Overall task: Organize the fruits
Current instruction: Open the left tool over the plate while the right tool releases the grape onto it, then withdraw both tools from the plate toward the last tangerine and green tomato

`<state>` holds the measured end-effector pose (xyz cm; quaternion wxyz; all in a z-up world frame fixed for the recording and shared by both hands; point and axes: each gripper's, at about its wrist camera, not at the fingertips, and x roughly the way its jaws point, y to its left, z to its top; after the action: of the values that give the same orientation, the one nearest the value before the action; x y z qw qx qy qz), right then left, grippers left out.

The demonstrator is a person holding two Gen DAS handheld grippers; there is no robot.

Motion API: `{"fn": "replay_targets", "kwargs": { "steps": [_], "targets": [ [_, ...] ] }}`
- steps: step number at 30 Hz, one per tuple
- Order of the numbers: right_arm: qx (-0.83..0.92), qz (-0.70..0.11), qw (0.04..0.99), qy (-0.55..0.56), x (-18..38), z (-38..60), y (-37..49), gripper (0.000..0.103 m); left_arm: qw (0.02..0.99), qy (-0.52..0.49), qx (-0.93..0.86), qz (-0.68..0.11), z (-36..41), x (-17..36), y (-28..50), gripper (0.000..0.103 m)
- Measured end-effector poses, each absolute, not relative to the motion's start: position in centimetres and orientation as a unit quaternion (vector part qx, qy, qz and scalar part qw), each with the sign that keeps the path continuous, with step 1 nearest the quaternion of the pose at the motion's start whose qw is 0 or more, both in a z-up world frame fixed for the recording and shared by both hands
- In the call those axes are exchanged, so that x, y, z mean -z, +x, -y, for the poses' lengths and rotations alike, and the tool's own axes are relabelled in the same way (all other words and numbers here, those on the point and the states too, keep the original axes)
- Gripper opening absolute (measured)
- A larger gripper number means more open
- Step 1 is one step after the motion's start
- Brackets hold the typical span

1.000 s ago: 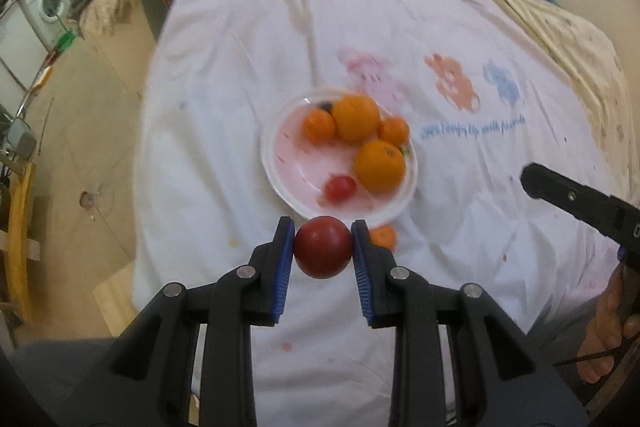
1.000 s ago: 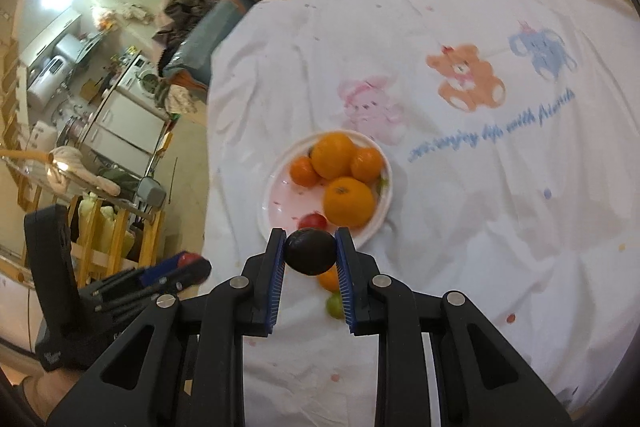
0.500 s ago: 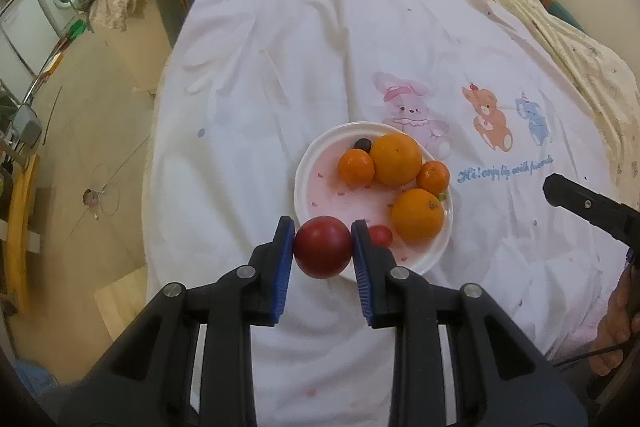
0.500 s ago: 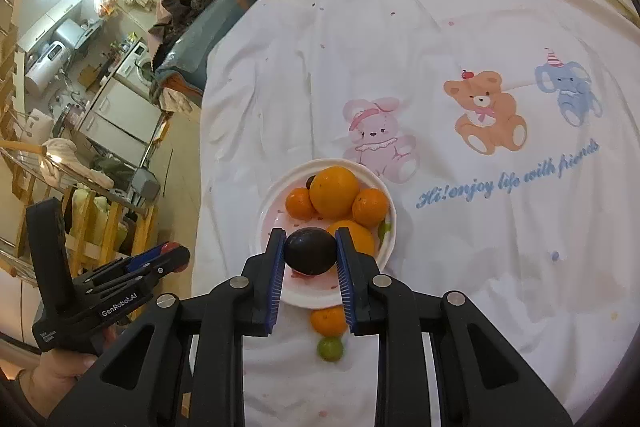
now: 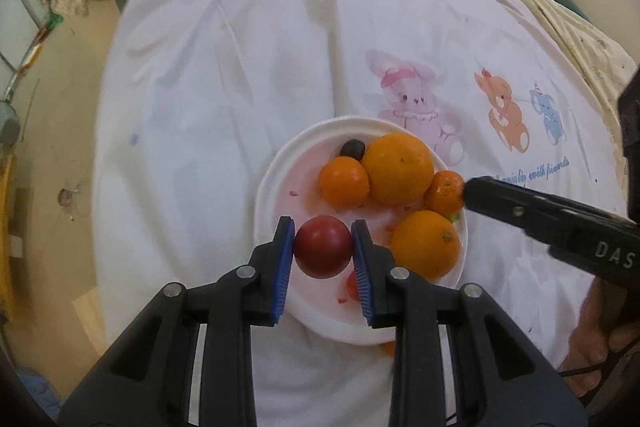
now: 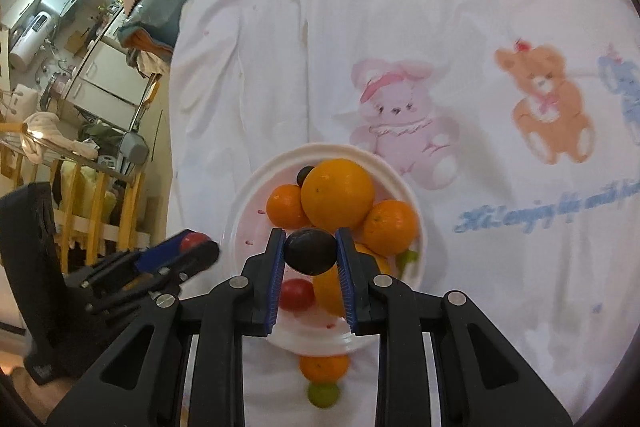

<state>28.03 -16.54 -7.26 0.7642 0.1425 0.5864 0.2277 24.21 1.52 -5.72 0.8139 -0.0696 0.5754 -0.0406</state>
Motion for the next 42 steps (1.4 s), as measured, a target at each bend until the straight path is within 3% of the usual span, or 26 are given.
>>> {"fn": "replay_targets", "kwargs": {
  "steps": [14, 15, 17, 18, 36, 38, 39, 40, 42],
  "targets": [
    [-0.243, -0.613, 0.738, 0.143, 10.6, 14.5, 28.9, 0.031, 0.793, -0.108, 0.043, -0.599, -1.8, 7.5, 24.9, 0.025],
    [-0.239, -0.613, 0.74, 0.142, 10.6, 14.6, 28.9, 0.035, 0.793, -0.106, 0.042, -0.599, -1.8, 7.6, 24.9, 0.025],
    [-0.238, -0.609, 0.741, 0.152, 10.4, 15.0, 28.9, 0.065, 0.793, -0.103, 0.041, -0.599, -1.7, 7.6, 24.9, 0.025],
    [-0.237, -0.607, 0.743, 0.156, 10.2, 15.2, 28.9, 0.066, 0.793, -0.103, 0.041, -0.599, -1.7, 7.7, 24.9, 0.025],
    [-0.191, -0.579, 0.771, 0.181, 7.4, 22.7, 26.2, 0.066, 0.765, -0.149, 0.059, -0.624, 1.2, 10.0, 26.3, 0.026],
    [-0.189, -0.577, 0.774, 0.182, 7.1, 23.0, 26.2, 0.066, 0.751, -0.157, 0.067, -0.638, 1.5, 10.3, 26.3, 0.05],
    [-0.188, -0.576, 0.774, 0.183, 7.0, 23.2, 26.2, 0.066, 0.75, -0.161, 0.069, -0.638, 1.4, 10.2, 26.2, 0.075],
    [-0.19, -0.574, 0.775, 0.184, 6.8, 23.3, 26.2, 0.066, 0.757, -0.16, 0.061, -0.63, 1.2, 9.8, 26.0, 0.083],
    [-0.191, -0.572, 0.777, 0.182, 6.6, 23.3, 26.1, 0.066, 0.773, -0.156, 0.05, -0.613, 0.9, 9.1, 25.7, 0.083]
  ]
}}
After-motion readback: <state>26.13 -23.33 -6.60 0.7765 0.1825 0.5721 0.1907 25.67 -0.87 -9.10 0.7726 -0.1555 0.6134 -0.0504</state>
